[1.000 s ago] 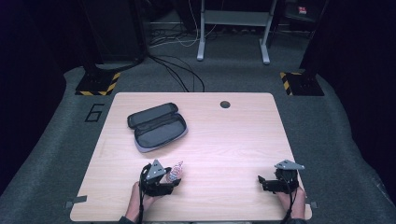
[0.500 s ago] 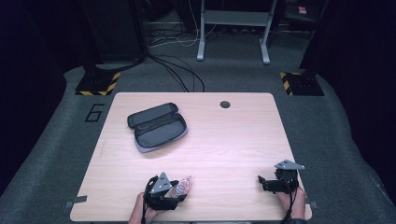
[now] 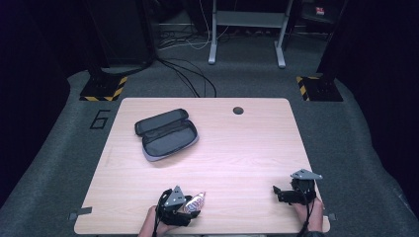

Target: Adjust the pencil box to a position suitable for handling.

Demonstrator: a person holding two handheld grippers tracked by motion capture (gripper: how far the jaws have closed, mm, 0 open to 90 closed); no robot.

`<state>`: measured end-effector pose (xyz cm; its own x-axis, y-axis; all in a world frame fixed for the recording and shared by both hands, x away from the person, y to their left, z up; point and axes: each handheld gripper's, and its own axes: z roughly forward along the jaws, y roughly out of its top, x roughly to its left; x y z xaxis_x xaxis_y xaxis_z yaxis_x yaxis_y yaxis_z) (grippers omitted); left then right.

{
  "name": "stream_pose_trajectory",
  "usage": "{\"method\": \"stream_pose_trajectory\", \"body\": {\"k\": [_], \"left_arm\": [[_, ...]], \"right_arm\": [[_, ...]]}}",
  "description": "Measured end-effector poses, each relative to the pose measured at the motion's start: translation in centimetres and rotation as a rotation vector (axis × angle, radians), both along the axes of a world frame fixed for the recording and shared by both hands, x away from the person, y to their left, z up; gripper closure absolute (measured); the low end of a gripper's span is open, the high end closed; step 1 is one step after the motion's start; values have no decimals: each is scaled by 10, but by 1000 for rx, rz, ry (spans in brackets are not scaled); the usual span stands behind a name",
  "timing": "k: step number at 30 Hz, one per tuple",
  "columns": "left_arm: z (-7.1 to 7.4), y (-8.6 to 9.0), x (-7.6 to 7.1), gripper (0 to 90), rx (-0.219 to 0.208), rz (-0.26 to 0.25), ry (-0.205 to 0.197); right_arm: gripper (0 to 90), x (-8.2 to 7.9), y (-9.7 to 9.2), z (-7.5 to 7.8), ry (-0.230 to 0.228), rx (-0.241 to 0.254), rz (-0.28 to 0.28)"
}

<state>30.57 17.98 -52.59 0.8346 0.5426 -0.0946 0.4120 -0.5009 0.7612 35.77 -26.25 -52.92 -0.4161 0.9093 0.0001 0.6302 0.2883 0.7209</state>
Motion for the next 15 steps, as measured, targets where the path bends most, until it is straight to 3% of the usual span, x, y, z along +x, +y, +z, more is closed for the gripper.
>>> {"method": "stream_pose_trajectory", "body": {"k": [4, 8, 15], "left_arm": [[5, 5, 2, 234, -6, 6, 8], [11, 14, 5, 194, -32, 43, 4], [23, 38, 22, 148, -35, 149, -10]], "right_arm": [[20, 0, 0, 0, 0, 0, 0], [20, 0, 0, 0, 0, 0, 0], [21, 0, 0, 0, 0, 0, 1]]}}
